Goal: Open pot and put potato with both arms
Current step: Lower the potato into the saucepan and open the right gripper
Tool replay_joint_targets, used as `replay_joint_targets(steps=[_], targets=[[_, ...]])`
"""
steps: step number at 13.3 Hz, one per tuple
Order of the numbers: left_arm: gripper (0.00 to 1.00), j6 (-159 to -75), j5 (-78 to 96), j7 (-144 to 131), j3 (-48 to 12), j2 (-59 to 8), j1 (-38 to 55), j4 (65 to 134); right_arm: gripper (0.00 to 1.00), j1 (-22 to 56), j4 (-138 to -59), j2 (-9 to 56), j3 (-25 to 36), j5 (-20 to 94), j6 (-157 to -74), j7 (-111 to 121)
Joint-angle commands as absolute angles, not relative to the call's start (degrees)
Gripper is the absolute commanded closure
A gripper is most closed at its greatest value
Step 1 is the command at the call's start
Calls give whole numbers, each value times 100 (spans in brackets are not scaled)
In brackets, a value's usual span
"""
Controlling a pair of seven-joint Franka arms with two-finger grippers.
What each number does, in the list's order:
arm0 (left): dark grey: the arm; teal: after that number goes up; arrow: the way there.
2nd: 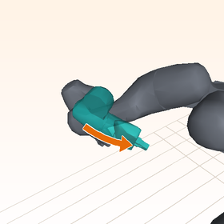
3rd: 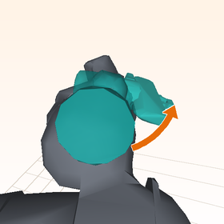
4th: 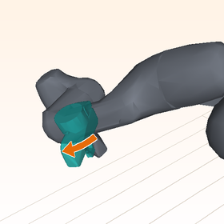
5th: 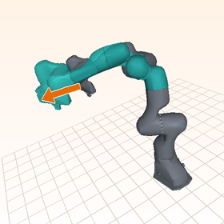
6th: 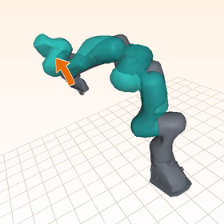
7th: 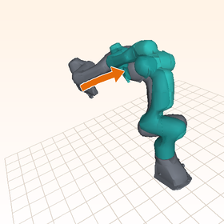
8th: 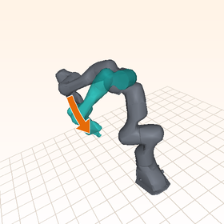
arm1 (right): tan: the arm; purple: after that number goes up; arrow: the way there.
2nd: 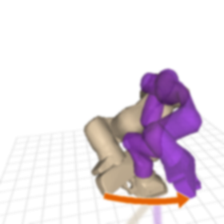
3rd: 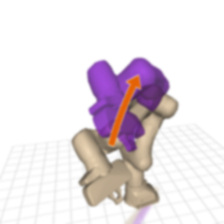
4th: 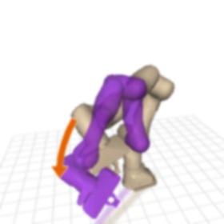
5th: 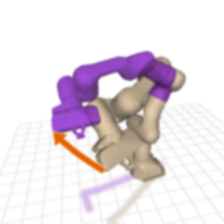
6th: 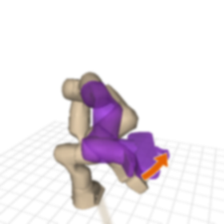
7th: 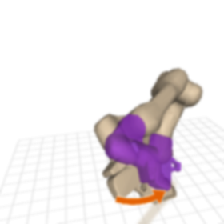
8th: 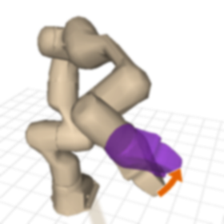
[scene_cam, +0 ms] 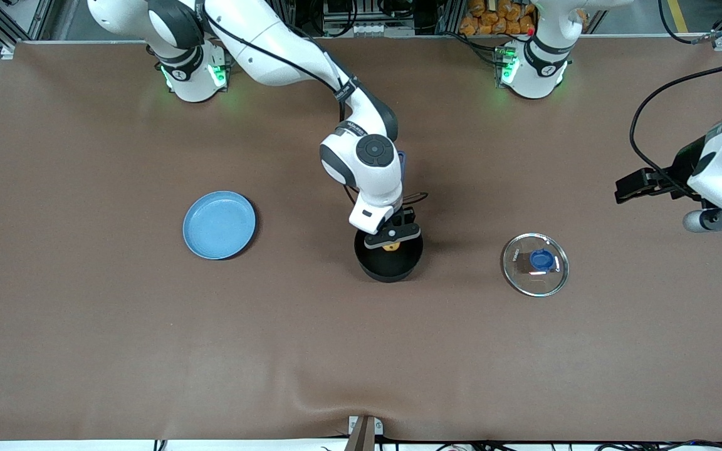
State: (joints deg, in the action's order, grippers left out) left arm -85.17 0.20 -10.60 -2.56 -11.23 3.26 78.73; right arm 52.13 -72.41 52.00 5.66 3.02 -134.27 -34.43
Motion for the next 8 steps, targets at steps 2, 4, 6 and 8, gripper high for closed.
replay_joint_targets(steps=[2, 4, 6, 8], targets=[[0, -8420, 35, -967, -308, -1081, 299, 7849, 100, 5273, -7014, 5449, 633, 325, -13658, -3708], [0, -8411, 35, -967, -299, -1081, 281, 7857, 100, 5273, -7014, 5458, 633, 325, -13667, -3709], [0, -8385, 44, -827, -290, -1063, 272, 7875, 82, 5273, -7014, 5458, 633, 325, -13667, -3709], [0, -8350, 44, -747, -281, -1063, 272, 7884, 70, 5273, -7014, 5458, 633, 325, -13667, -3709]])
